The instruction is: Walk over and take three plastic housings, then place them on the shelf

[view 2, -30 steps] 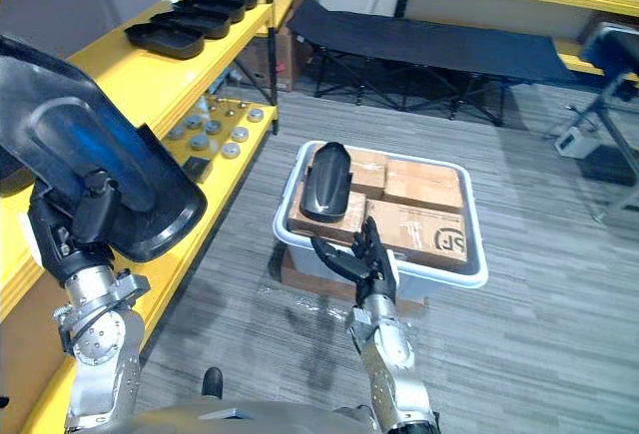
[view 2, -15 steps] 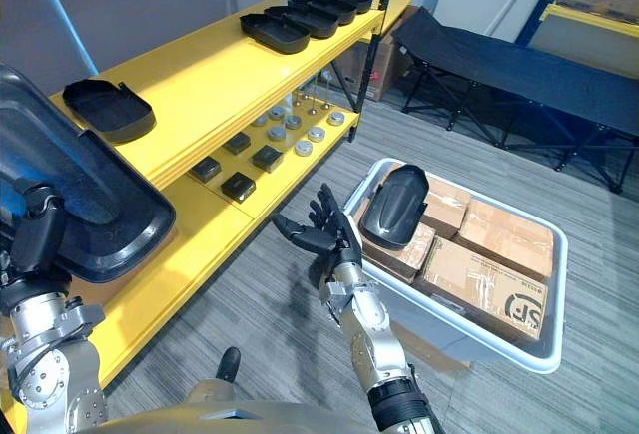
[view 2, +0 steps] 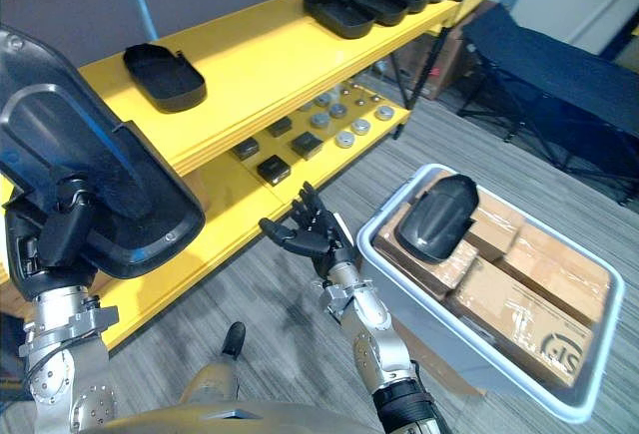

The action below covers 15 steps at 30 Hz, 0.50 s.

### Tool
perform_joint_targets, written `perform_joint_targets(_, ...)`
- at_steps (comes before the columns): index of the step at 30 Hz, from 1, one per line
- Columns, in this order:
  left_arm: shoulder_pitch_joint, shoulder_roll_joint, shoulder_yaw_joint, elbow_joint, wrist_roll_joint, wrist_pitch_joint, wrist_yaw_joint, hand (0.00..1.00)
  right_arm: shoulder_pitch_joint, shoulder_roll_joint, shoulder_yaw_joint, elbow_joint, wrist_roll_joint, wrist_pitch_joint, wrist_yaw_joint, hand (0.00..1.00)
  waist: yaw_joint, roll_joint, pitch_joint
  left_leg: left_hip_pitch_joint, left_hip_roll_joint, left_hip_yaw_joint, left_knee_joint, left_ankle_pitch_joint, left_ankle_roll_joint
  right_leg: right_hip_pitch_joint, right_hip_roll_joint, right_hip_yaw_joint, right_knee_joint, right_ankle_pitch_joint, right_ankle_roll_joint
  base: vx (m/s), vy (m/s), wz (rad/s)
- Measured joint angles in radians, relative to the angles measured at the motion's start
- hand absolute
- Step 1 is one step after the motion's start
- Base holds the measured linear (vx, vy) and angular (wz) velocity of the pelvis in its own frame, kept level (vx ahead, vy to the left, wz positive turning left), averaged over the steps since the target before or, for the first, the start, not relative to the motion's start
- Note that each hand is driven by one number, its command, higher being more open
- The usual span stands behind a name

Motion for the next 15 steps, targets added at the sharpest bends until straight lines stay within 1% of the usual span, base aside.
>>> perform_joint_targets(1, -0.01, 0.015, -0.022, 0.0, 0.0, 0.0, -0.034, 0.0, 0.003, 0.002, 0.006, -0.006, -0.002, 0.0, 0.007, 1.0, 0.0, -0.006, 0.004, -0.001, -0.014, -0.02, 0.0, 0.006, -0.002, -0.003, -0.011, 0.028, 0.052, -0.037, -0.037, 0.01, -0.02, 0.97)
perform_joint_targets(2, -0.026, 0.034, -0.046, 0.0, -0.007, 0.003, -0.07, 0.0, 0.013, -0.003, 0.008, -0.019, -0.004, -0.002, 0.007, 1.0, -0.011, -0.01, 0.006, -0.001, -0.036, -0.056, 0.0, 0.013, 0.001, -0.003, -0.014, 0.102, 0.096, -0.05, -0.059, 0.02, -0.021, 1.0)
perform_joint_targets(3, -0.032, 0.042, -0.06, 0.0, -0.01, 0.003, -0.089, 0.0, 0.02, -0.008, 0.007, -0.026, -0.003, -0.003, 0.007, 1.0, -0.018, -0.009, 0.008, -0.001, -0.043, -0.065, 0.001, 0.016, 0.003, -0.003, -0.015, 0.128, 0.12, -0.05, -0.059, 0.02, -0.006, 1.07)
perform_joint_targets(4, -0.043, 0.063, -0.086, 0.0, -0.014, 0.003, -0.133, 0.0, 0.037, -0.018, 0.007, -0.044, 0.0, -0.004, 0.008, 1.0, -0.027, -0.011, 0.007, -0.001, -0.049, -0.062, 0.001, 0.022, 0.011, -0.002, -0.017, 0.162, 0.162, -0.05, -0.059, 0.01, 0.001, 0.73)
perform_joint_targets(5, -0.049, 0.073, -0.095, 0.0, -0.019, 0.003, -0.149, 0.0, 0.042, -0.023, 0.007, -0.052, 0.0, -0.005, 0.011, 1.0, -0.027, -0.012, 0.007, -0.001, -0.049, -0.054, 0.001, 0.023, 0.013, -0.002, -0.019, 0.164, 0.17, -0.05, -0.059, 0.02, 0.001, 0.54)
perform_joint_targets(6, -0.057, 0.082, -0.1, 0.0, -0.026, 0.003, -0.172, 0.0, 0.042, -0.031, 0.008, -0.057, -0.001, -0.006, 0.021, 1.0, -0.025, -0.015, 0.009, -0.001, -0.049, -0.039, 0.001, 0.027, 0.017, -0.001, -0.023, 0.163, 0.173, -0.053, -0.054, 0.03, -0.004, 0.05)
perform_joint_targets(8, -0.057, 0.081, -0.094, 0.0, -0.035, 0.004, -0.175, 0.0, 0.035, -0.029, 0.008, -0.058, -0.016, -0.006, 0.03, 1.0, -0.023, -0.018, 0.012, -0.001, -0.051, -0.016, 0.001, 0.029, 0.019, 0.0, -0.027, 0.17, 0.146, -0.06, -0.044, 0.03, -0.006, -0.25)
perform_joint_targets(10, -0.058, 0.079, -0.091, 0.0, -0.035, 0.004, -0.155, 0.0, 0.038, -0.032, 0.01, -0.057, -0.02, -0.006, 0.035, 1.0, -0.027, -0.016, 0.021, -0.001, -0.048, 0.015, 0.001, 0.036, 0.014, 0.0, -0.027, 0.195, 0.099, -0.081, -0.015, 0.0, -0.011, -0.4)
perform_joint_targets(11, -0.058, 0.079, -0.091, 0.0, -0.036, 0.004, -0.151, 0.0, 0.04, -0.035, 0.009, -0.058, -0.02, -0.006, 0.035, 1.0, -0.029, -0.013, 0.026, -0.001, -0.045, 0.019, 0.001, 0.037, 0.014, 0.0, -0.027, 0.196, 0.093, -0.09, -0.005, -0.08, -0.035, -0.3)
perform_joint_targets(12, -0.056, 0.072, -0.098, 0.002, -0.043, 0.004, -0.148, 0.0, 0.05, -0.041, 0.005, -0.058, -0.019, -0.006, 0.035, 1.0, -0.034, 0.001, 0.037, -0.001, -0.036, 0.025, 0.001, 0.04, 0.017, -0.003, -0.019, 0.208, 0.085, -0.11, 0.013, -0.1, -0.036, -0.12)
perform_joint_targets(13, -0.055, 0.067, -0.102, 0.002, -0.043, 0.004, -0.147, 0.0, 0.057, -0.044, 0.003, -0.058, -0.019, -0.006, 0.035, 1.0, -0.042, 0.01, 0.042, -0.001, -0.029, 0.025, 0.001, 0.037, 0.015, -0.003, -0.013, 0.208, 0.09, -0.112, 0.012, -0.16, -0.038, -0.01)
perform_joint_targets(14, -0.055, 0.06, -0.11, 0.002, -0.043, 0.004, -0.149, 0.0, 0.075, -0.06, -0.003, -0.058, -0.019, -0.006, 0.035, 1.0, -0.052, 0.026, 0.051, -0.003, -0.015, 0.039, 0.001, 0.023, 0.017, -0.003, 0.001, 0.204, 0.09, -0.114, 0.008, -0.13, -0.012, 0.13)
perform_joint_targets(15, -0.055, 0.061, -0.113, 0.003, -0.044, 0.004, -0.148, 0.0, 0.084, -0.059, -0.004, -0.058, -0.019, -0.006, 0.035, 1.0, -0.056, 0.019, 0.055, -0.008, -0.014, 0.052, 0.003, -0.01, 0.018, -0.004, -0.001, 0.202, 0.084, -0.113, 0.006, -0.13, 0.003, 0.25)
